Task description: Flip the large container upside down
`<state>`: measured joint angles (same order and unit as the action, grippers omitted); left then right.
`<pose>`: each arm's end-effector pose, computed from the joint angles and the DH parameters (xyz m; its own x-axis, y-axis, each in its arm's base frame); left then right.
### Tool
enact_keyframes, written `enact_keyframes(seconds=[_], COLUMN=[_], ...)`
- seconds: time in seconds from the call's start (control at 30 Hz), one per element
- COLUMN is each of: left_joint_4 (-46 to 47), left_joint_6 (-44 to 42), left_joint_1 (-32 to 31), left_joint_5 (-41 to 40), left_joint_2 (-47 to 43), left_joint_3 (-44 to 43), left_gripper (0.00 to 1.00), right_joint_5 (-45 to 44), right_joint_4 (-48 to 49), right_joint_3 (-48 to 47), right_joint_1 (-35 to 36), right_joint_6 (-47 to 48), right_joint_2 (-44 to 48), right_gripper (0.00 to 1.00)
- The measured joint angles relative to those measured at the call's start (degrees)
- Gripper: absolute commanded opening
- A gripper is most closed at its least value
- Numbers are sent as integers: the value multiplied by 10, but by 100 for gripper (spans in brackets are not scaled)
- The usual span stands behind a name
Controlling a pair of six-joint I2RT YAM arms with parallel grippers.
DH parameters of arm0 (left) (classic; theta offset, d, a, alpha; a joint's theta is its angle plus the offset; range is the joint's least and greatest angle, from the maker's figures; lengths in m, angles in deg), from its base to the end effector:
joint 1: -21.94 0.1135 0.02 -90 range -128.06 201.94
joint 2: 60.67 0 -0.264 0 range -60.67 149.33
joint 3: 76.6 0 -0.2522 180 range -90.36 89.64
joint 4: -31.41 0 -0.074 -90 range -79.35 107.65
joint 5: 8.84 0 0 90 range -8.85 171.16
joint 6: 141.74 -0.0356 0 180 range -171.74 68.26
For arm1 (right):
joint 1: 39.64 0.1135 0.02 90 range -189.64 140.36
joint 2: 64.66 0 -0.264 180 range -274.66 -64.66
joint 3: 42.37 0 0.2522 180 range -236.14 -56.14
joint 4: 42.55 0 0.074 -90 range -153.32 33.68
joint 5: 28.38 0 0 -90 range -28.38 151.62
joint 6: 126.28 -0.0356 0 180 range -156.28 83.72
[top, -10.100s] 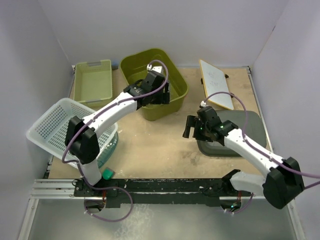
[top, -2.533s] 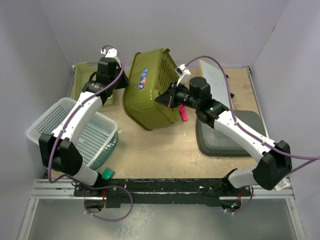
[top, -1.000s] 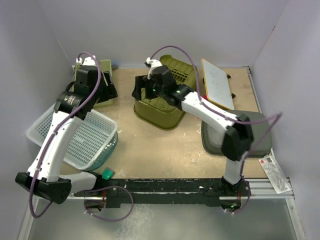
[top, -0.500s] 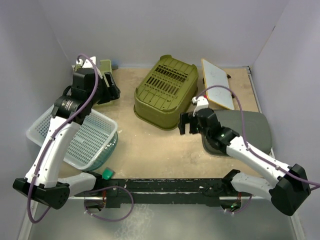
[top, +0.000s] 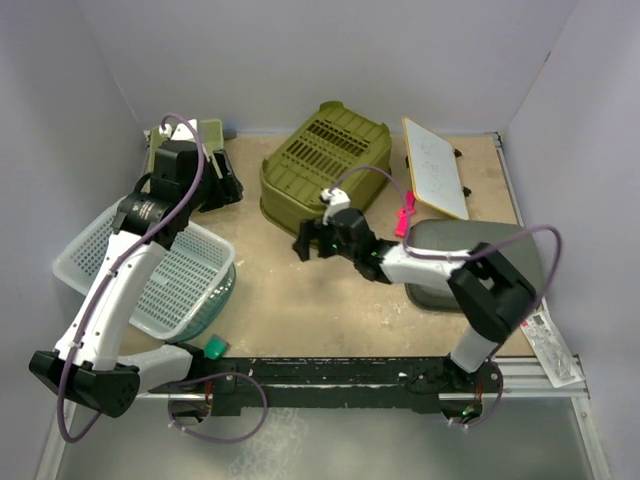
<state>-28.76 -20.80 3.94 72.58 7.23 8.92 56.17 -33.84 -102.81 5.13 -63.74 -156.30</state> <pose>0.2272 -0.0682 0.4105 -0.5476 -0.3566 -0.7569 -0.1098 0.9274 -0.3575 0.2469 0.2401 0.2049 -0.5355 0.1153 -0.8366 -0.4416 0.8062 0.3938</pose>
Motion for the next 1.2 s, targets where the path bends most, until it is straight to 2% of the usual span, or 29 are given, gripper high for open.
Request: enact_keyframes(seconds=[0.1,0.2,0.37,0.53,0.67,0.77,0.83,1.03,1.2], left_joint_4=[-7,-22,-25,-23,-21,-14,-5,-6,-8], left_joint_6=[5,14,19,30,31,32,36,39,39], left_joint_1=[0,0,0,0,0,0,0,0,0], left_joint_5=[-12,-27,-45,-53,-54,-57,-63,-81,-112], left_joint_2=[-5,-19,-58,-64,-60,-60,-61,-56,-53], left_joint_3=[0,0,19,45,57,59,68,87,87], left_gripper=[65,65,65,65,65,65,65,65,65], right_joint_5=[50,83,96,79,77,77,73,81,118], right_joint_4=[58,113,138,92,100,102,93,68,95], right_joint_3=[-98,-131,-108,-58,-13,-17,-56,-294,-351], right_joint_1=[10,10,10,9,9,9,9,9,16], right_joint_6=[-12,-16,-2,19,11,4,4,4,5], right_joint_2=[-81,-93,-56,-17,-16,-59,-105,-257,-281], right_gripper=[100,100,100,100,100,100,100,100,100])
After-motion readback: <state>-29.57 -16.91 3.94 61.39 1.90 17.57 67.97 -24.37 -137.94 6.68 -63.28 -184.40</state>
